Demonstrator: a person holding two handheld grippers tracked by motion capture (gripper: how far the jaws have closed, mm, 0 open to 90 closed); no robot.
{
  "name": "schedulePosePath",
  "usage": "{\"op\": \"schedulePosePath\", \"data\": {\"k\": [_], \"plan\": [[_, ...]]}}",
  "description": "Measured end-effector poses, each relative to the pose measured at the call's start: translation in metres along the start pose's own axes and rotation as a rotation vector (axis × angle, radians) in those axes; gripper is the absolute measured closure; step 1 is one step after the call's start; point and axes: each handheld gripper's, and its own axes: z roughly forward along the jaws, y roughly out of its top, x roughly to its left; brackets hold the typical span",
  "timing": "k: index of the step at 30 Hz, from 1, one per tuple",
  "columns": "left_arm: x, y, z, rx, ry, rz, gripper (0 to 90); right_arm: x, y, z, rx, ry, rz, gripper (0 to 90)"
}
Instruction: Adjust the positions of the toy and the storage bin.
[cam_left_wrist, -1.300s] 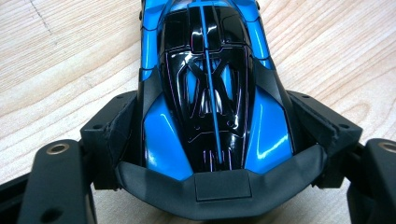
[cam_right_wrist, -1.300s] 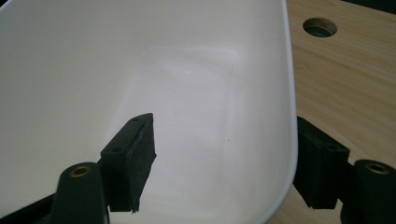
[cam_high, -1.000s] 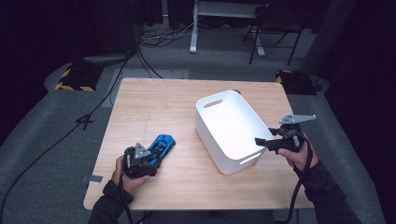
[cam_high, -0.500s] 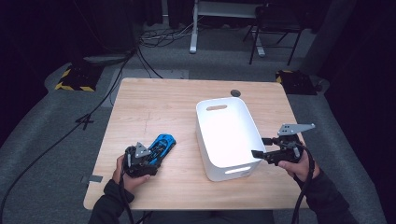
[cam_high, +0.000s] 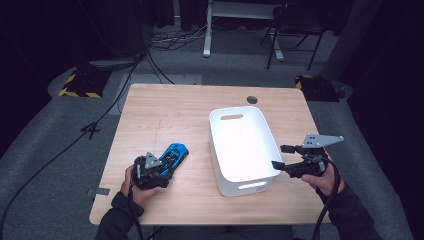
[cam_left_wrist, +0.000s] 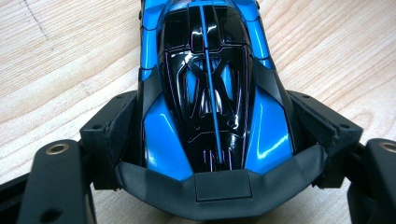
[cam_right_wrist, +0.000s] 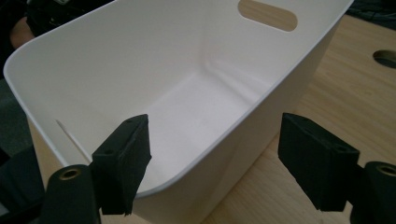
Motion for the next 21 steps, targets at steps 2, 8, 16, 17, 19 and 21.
{"op": "schedulePosePath", "data": {"k": [2, 8, 16, 17, 19, 21], "plan": [[0.0, 0.0, 0.0, 0.001, -0.001, -0.002, 23.6, -0.002, -0.002, -0.005, -0.019, -0.035, -0.024, 24.5], [0.0, 0.0, 0.0, 0.002, -0.006, -0.006, 23.5, -0.015, -0.01, -0.019, -0.11, -0.051, -0.005, 24.2], [0.002, 0.0, 0.001, 0.001, -0.01, -0.025, 23.2, -0.04, -0.035, -0.018, -0.057, -0.241, 0.001, 23.1], [0.002, 0.0, 0.001, 0.001, -0.01, -0.025, 22.9, -0.04, -0.035, -0.018, -0.057, -0.241, 0.001, 23.1], [0.002, 0.001, 0.002, 0.002, -0.018, -0.029, 22.7, -0.047, -0.047, -0.01, -0.019, -0.28, -0.011, 23.3], [0.002, 0.001, 0.002, 0.002, -0.018, -0.029, 22.6, -0.056, -0.06, -0.002, 0.012, -0.264, 0.01, 22.6]]}}
